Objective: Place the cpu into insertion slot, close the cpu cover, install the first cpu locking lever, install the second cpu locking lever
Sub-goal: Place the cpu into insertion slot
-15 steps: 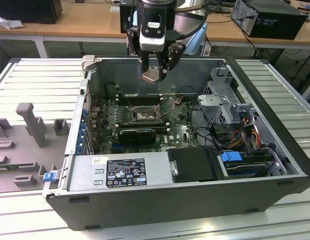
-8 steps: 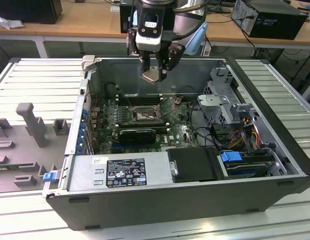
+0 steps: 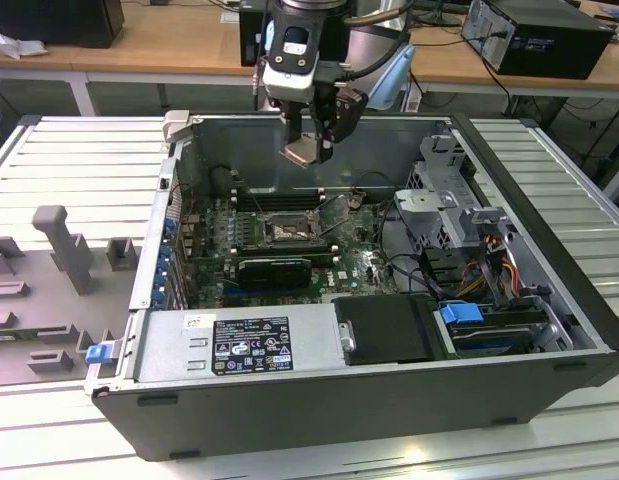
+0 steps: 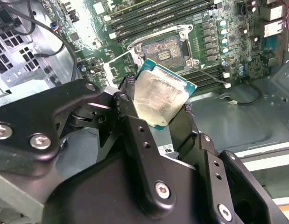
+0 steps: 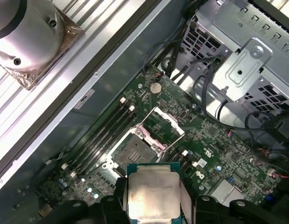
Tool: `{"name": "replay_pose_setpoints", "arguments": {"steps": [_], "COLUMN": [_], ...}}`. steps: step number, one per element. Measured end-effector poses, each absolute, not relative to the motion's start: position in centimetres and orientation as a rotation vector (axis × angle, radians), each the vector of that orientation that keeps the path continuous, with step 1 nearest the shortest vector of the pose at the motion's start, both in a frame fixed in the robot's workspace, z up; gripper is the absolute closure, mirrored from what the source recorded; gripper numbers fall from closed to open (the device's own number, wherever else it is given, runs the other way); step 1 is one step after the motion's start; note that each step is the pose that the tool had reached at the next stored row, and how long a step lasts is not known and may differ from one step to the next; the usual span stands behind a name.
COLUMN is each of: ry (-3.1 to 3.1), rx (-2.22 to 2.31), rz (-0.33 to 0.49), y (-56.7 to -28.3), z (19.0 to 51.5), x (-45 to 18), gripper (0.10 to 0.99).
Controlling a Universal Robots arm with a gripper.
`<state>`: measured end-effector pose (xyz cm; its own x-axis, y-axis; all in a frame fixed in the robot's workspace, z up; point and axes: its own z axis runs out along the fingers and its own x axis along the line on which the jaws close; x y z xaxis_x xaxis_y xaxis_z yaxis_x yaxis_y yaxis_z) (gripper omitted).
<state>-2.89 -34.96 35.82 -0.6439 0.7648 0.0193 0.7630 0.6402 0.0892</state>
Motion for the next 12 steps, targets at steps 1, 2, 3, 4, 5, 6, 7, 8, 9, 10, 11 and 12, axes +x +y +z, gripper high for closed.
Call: {"name": "replay_pose_setpoints", "arguments": {"steps": [1,2,3,4,5,6,7,8,9,10,11,12], "ry": [2.822,2.817,2.808,2.801,2.795,2.791,2.784,2.78,2.77,2.763,2.759,2.751], "rx": [1.326,1.335,1.353,1.368,1.378,1.387,1.398,1.407,1.425,1.437,1.445,1.459], "rz": [0.139,0.139,0.138,0.138,0.138,0.138,0.138,0.138,0.138,0.137,0.137,0.137], "y": [-34.95,-34.96,-34.96,-34.96,-34.96,-34.96,-34.96,-34.96,-34.95,-34.96,-34.95,-34.96], "z": [35.82,35.82,35.82,35.82,35.82,35.82,35.82,35.82,35.82,35.82,35.82,35.82], "x": [-2.89,-2.89,-2.9,-2.89,-2.89,-2.89,-2.89,-2.9,-2.89,-2.89,-2.89,-2.89], "gripper": [0.549,0.549,0.549,0.549,0.549,0.549,0.549,0.549,0.549,0.549,0.549,0.549]}}
